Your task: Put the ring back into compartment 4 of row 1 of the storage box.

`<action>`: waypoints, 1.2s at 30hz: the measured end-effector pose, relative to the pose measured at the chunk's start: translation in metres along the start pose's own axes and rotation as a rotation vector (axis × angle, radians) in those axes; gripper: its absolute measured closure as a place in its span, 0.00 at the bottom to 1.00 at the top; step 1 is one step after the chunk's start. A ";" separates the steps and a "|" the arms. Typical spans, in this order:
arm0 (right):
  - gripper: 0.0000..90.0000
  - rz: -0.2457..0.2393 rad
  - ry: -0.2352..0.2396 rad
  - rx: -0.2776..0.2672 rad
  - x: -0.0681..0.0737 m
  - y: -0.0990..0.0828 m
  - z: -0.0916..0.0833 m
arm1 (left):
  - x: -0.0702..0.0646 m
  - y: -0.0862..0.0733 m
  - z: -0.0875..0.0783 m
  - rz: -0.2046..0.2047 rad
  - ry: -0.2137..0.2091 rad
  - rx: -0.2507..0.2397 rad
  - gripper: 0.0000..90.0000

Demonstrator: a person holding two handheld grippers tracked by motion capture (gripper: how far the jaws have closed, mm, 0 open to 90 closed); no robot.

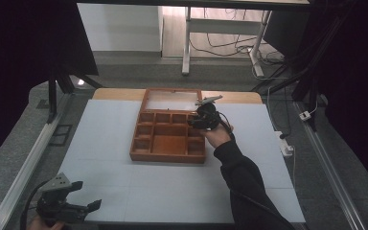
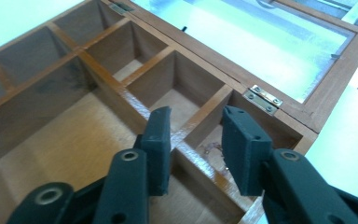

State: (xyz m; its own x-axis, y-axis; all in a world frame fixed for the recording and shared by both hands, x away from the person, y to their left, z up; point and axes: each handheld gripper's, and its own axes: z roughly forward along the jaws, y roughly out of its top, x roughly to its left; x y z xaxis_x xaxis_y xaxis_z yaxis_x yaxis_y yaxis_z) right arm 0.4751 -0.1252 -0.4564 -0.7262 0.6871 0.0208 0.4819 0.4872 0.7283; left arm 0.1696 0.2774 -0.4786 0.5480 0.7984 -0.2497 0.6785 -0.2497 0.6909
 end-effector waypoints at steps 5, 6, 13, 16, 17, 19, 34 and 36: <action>0.61 -0.017 0.032 -0.004 0.011 -0.001 -0.010 | 0.000 0.000 0.000 -0.001 0.001 0.000 0.01; 0.61 -0.017 0.032 -0.004 0.011 -0.001 -0.010 | 0.000 0.000 0.000 0.000 0.001 0.000 0.01; 0.51 -0.027 0.059 -0.017 0.023 -0.009 -0.017 | 0.000 0.000 0.000 0.000 0.002 0.001 0.01; 0.43 -0.026 0.071 -0.013 0.028 -0.013 -0.020 | 0.000 0.000 0.000 -0.001 0.001 0.001 0.01; 0.42 -0.024 0.073 -0.015 0.029 -0.013 -0.020 | 0.000 0.000 0.000 0.001 0.002 0.000 0.01; 0.38 -0.022 0.071 -0.011 0.031 -0.014 -0.022 | 0.000 0.000 0.000 0.002 0.002 0.000 0.01; 0.14 -0.013 0.095 0.004 0.039 -0.024 -0.032 | 0.000 0.000 -0.001 0.003 0.003 -0.005 0.01; 0.10 -0.009 0.106 0.006 0.042 -0.025 -0.035 | 0.000 0.000 -0.001 0.002 0.002 -0.006 0.01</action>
State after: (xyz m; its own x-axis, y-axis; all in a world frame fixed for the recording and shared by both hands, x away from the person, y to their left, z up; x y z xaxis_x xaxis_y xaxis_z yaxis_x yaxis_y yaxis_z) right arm 0.4156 -0.1278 -0.4493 -0.7782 0.6220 0.0871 0.4781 0.4967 0.7244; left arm 0.1687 0.2776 -0.4783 0.5488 0.7987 -0.2468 0.6740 -0.2481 0.6958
